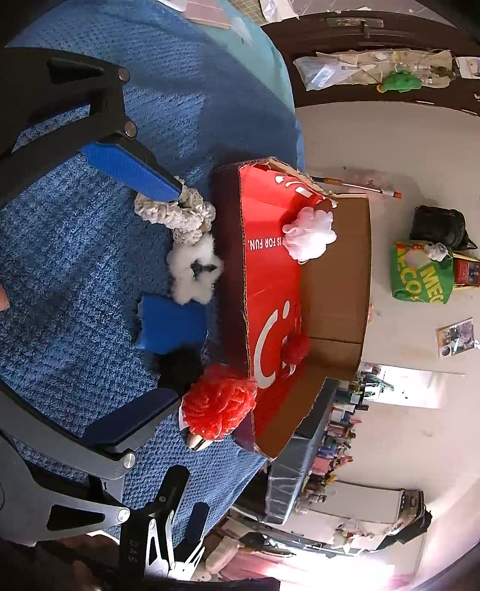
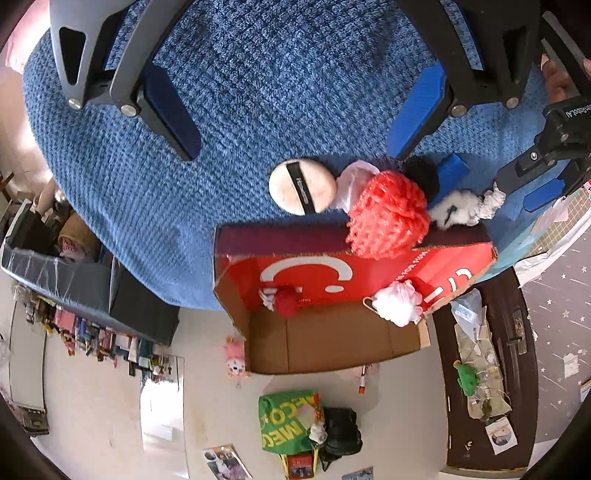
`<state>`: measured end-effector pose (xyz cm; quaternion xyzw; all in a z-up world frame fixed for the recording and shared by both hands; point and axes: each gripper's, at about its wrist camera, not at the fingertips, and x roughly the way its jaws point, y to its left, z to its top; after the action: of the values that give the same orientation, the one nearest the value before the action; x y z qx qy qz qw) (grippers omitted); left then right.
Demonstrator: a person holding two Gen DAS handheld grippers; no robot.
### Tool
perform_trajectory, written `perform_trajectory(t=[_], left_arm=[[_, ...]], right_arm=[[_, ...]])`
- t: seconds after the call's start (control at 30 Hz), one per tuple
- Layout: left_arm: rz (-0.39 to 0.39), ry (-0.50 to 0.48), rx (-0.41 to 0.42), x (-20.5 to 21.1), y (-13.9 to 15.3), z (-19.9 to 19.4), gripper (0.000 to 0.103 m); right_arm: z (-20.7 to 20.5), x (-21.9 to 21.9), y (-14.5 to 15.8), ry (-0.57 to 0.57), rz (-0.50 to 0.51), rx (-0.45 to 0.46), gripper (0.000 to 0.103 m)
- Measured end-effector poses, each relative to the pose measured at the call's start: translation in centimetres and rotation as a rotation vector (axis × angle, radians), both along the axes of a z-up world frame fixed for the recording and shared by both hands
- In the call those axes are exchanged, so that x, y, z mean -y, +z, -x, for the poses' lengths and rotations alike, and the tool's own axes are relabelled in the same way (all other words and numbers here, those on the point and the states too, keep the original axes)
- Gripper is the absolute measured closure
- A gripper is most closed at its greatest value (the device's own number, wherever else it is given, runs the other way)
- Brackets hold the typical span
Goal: Organize soft objects
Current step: 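Grasp the cream crocheted scrunchie with the left tool while the right tool grasps the beige powder puff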
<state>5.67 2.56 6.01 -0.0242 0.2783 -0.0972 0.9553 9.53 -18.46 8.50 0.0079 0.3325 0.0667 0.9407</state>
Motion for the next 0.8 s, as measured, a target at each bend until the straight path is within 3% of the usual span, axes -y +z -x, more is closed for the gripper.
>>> perform_trajectory(t=[0.8], left_arm=[[-0.003, 0.006, -0.041, -0.1, -0.9, -1.4, 0.000]], right_arm=[[-1.3, 0.3, -1.0, 0.001, -0.012, -0.039, 0.000]])
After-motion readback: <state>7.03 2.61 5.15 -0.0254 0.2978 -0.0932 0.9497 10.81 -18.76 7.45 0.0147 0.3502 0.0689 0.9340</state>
